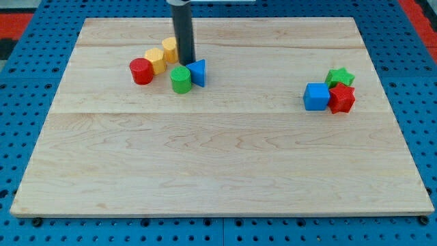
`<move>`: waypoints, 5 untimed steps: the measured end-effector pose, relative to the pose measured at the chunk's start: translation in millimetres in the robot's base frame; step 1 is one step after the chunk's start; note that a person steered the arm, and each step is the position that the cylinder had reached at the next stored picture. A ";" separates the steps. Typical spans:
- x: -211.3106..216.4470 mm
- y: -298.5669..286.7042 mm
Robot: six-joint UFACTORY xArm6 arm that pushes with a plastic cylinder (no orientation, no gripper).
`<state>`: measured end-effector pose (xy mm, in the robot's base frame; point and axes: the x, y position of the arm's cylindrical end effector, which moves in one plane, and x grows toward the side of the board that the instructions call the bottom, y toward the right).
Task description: Move the yellow heart diagonally top left to the yellow hexagon
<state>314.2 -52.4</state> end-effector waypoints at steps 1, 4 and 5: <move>-26.2 0.3; -9.8 -79.3; 11.0 -102.3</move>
<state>325.2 -154.7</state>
